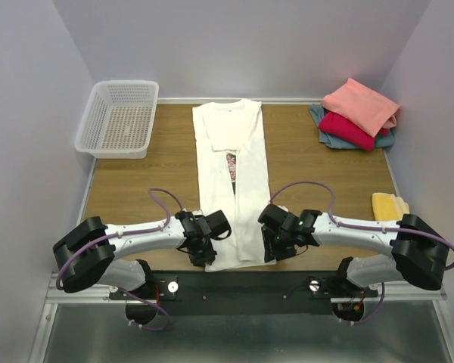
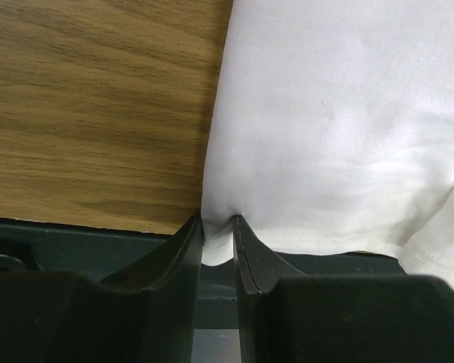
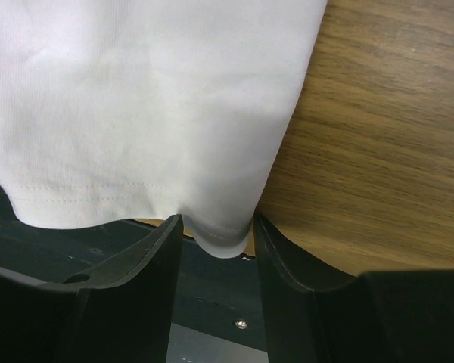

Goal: Fold and stack the t-shirts
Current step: Fold the tshirt

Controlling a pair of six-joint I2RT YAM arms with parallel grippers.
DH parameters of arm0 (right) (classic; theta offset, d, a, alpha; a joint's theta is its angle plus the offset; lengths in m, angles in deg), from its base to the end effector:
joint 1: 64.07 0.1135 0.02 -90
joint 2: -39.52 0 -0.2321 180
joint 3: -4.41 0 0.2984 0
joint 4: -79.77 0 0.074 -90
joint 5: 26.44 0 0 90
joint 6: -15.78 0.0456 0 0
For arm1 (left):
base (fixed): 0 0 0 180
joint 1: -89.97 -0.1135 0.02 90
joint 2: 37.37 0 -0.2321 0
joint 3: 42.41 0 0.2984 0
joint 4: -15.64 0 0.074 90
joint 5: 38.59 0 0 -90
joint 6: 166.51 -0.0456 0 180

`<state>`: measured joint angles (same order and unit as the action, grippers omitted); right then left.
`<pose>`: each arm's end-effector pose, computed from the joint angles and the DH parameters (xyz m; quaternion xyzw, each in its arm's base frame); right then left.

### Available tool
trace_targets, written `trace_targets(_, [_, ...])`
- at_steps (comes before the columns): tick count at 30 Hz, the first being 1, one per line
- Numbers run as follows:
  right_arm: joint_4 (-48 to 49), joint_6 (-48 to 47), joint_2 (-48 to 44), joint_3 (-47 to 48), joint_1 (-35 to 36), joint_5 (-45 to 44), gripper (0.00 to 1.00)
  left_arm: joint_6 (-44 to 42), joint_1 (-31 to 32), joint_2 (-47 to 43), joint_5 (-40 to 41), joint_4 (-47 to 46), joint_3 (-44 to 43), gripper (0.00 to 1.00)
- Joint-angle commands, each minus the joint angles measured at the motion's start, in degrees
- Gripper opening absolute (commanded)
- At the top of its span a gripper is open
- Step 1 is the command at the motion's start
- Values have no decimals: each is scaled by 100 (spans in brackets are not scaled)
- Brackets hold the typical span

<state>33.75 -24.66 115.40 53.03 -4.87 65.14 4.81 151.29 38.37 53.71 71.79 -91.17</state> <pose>0.1336 0.2266 0.0874 -0.0851 0.9856 0.1261 0.0736 0.1183 -0.2124 0.0844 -0.1745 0.9826 -0.0503 0.0382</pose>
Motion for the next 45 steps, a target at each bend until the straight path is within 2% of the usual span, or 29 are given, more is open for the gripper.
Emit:
trace_targets(1, [-153, 89, -187, 95, 39, -378, 52, 103, 117, 221, -37, -78, 394, 32])
trace_targets(7, [-145, 54, -47, 122, 39, -422, 52, 191, 126, 81, -151, -228, 614, 32])
trace_targets(9, [-145, 63, 102, 113, 39, -431, 49, 226, 126, 28, -169, -237, 658, 31])
trace_targets(10, [-145, 71, 138, 87, 48, -431, 45, 235, 126, 37, -186, -245, 676, 31])
trace_targets(11, [-145, 71, 164, 95, 48, -440, 37, 244, 126, 19, -187, -246, 693, 29])
trace_targets(13, [-153, 71, 164, 87, 48, -448, 26, 253, 126, 19, -195, -254, 693, 24])
trace_targets(14, [-153, 80, 156, 61, 39, -449, 15, 253, 126, 11, -195, -254, 702, 18])
trace_targets(17, [-188, 98, 94, 34, 48, -440, 1, 253, 126, 19, -195, -254, 702, 0])
trace_targets(23, [-408, 177, -239, 86, 48, -510, 1, 288, 187, 19, -82, 0, 440, 0])
trace_targets(27, [-619, 177, -546, 262, 39, -641, 1, 402, 284, 54, 410, 1086, -289, 0])
trace_targets(31, [-829, 80, -697, 613, 39, -993, 1, 551, 284, -7, 1235, 1933, -1186, 0])
trace_targets(37, [-1006, -157, -434, 1246, 48, -1555, 1, 455, 21, -130, 1623, 1820, -1530, 0])
trace_targets(45, [-1059, -605, 137, 1958, -22, -2294, 1, -291, -944, -192, 1905, 1206, -1724, 0])
